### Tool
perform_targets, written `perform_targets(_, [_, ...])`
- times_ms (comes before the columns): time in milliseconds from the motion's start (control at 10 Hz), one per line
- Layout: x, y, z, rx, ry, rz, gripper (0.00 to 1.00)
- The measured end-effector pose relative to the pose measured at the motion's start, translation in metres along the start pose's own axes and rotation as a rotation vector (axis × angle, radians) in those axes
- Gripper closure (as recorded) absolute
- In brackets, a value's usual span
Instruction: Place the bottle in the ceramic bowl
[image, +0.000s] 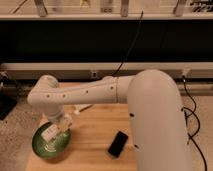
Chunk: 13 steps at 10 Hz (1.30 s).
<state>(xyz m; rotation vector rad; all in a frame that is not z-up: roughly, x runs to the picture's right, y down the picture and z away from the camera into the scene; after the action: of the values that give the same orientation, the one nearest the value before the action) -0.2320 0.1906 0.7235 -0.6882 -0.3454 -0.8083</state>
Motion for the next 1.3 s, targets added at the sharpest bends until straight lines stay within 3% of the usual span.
perform_targets(500, [-0.032,-0.008,0.016,-0.018,-0.031,-0.08,1.0])
perform_targets(800, [-0.04,-0.012,0.029,-0.032,-0.043,-0.102,1.0])
perform_targets(1000, [-0.043,-0.014,0.035,-0.037,-0.042,-0.109,0.91])
perform_targets(1300, [-0.042,-0.014,0.041,-0.037,-0.039,-0.109,0.59])
